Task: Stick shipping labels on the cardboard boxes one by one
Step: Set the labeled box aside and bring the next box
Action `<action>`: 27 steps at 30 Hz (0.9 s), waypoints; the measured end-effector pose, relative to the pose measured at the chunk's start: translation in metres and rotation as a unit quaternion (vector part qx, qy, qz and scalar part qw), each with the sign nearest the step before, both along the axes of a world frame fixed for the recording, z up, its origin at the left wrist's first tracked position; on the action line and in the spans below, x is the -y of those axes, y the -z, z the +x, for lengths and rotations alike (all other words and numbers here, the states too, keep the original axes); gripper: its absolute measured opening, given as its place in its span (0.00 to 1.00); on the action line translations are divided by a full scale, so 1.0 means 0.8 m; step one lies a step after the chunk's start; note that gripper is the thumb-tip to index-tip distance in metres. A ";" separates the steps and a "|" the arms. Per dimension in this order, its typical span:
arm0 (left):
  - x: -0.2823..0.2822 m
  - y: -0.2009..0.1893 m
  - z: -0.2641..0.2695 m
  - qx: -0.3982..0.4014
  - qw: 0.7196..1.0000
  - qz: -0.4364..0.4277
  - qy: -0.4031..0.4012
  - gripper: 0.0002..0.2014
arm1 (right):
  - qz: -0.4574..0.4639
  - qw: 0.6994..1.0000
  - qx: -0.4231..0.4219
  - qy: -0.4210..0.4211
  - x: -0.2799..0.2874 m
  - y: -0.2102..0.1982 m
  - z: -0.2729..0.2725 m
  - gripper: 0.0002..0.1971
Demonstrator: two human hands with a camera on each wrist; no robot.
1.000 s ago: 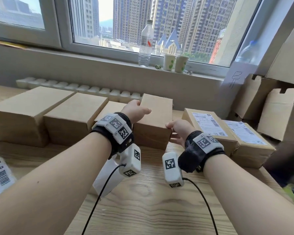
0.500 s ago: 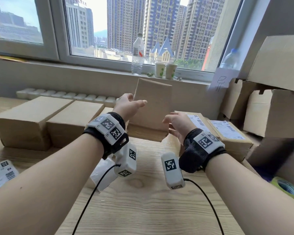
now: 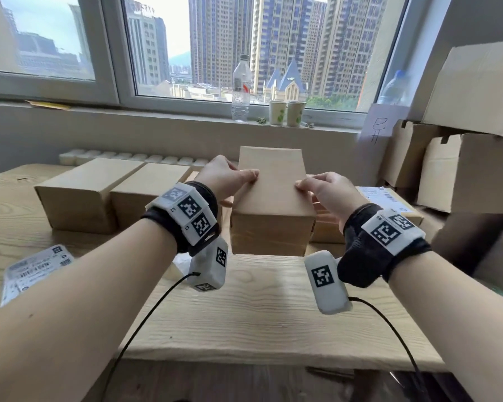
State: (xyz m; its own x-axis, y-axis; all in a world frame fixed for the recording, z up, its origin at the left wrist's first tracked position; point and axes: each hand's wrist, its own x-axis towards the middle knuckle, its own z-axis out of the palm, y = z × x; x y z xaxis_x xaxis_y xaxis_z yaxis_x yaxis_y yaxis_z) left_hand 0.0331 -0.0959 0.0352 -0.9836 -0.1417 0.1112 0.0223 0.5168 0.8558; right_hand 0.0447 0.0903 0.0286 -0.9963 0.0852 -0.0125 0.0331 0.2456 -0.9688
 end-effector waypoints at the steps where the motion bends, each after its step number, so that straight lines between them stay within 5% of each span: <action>1: -0.001 0.002 0.005 0.015 1.000 -0.009 0.008 0.17 | 0.004 1.000 0.010 -0.011 -0.002 0.001 0.005 0.17; 6: -0.007 0.020 0.029 0.097 0.993 -0.048 0.035 0.17 | 0.044 0.996 0.065 -0.040 -0.007 0.024 0.026 0.15; 10: -0.006 0.040 0.035 0.125 0.989 -0.064 0.044 0.27 | 0.062 0.993 0.090 -0.048 -0.009 0.041 0.038 0.14; 19: 0.003 0.068 0.039 0.168 0.983 -0.047 0.063 0.25 | 0.095 0.985 0.123 -0.071 -0.004 0.054 0.042 0.10; 27: 0.044 0.036 0.034 0.035 0.999 -0.039 0.005 0.27 | 0.152 0.987 -0.044 -0.022 0.024 0.011 0.027 0.13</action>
